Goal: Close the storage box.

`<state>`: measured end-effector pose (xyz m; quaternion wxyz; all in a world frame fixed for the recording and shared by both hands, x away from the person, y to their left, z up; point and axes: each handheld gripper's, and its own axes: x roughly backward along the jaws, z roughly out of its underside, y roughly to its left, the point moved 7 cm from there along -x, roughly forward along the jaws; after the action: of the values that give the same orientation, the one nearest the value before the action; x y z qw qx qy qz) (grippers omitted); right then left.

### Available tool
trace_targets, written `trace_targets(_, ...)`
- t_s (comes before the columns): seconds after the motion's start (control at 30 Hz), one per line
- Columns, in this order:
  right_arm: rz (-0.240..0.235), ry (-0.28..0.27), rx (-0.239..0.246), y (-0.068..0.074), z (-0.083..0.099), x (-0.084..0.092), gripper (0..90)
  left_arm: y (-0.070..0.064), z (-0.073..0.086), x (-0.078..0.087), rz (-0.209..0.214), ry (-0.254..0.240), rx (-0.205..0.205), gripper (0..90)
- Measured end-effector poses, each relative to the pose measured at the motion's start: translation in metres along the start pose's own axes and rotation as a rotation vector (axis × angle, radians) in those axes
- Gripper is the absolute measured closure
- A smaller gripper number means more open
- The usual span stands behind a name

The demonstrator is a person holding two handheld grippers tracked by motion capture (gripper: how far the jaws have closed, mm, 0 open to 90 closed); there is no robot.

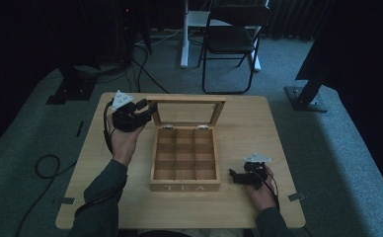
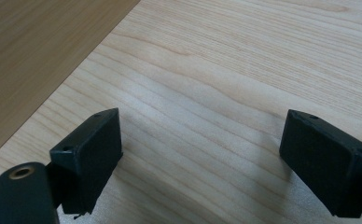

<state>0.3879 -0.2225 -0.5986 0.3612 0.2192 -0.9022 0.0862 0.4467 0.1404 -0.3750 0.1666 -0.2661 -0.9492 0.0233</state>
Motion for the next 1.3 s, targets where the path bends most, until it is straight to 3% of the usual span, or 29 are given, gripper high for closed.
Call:
trace_targets(0.47, 0.0, 0.0, -0.001, 0.0, 0.0, 0.0, 12.5, -0.009, 0.011, 0.011, -0.005, 0.012, 0.013, 54.1)
trace_targets(0.53, 0.001, 0.0, -0.001, 0.0, 0.0, 0.0, 12.5, -0.01, 0.013, 0.012, -0.006, 0.003, 0.0, 54.1)
trace_targets(1.3, 0.001, 0.001, 0.0, 0.0, 0.0, 0.0, 12.5, -0.02, 0.037, 0.027, 0.03, 0.009, 0.03, 52.9)
